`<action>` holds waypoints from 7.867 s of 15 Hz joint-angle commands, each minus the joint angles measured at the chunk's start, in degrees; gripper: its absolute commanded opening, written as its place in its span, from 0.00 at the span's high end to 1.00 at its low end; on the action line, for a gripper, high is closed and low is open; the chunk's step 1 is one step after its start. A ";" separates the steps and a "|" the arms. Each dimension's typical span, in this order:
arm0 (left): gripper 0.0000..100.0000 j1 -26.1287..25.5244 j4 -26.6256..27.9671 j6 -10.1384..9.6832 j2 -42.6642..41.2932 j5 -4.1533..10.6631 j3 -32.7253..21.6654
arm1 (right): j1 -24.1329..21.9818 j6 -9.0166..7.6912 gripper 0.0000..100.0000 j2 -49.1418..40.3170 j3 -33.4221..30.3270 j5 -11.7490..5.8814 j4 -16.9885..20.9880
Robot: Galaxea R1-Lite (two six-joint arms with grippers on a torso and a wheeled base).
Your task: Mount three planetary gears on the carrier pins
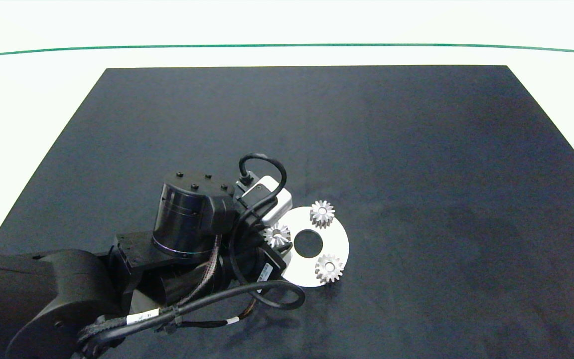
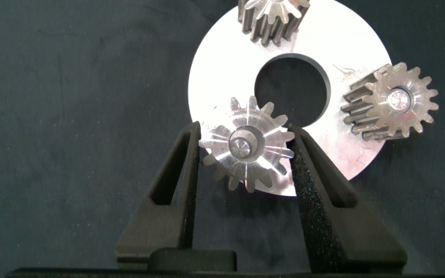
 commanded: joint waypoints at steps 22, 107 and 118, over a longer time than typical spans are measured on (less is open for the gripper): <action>0.93 -0.30 -0.32 0.26 1.05 0.16 -0.02 | 0.21 -0.12 0.00 -0.47 -0.26 -0.03 0.14; 0.93 0.05 -4.19 -0.27 1.57 -0.46 2.44 | 0.39 -0.47 0.00 -1.26 0.00 0.23 0.14; 0.93 0.23 -4.19 -0.18 1.40 -0.54 3.23 | 0.39 -0.47 0.00 -1.26 0.09 0.23 0.22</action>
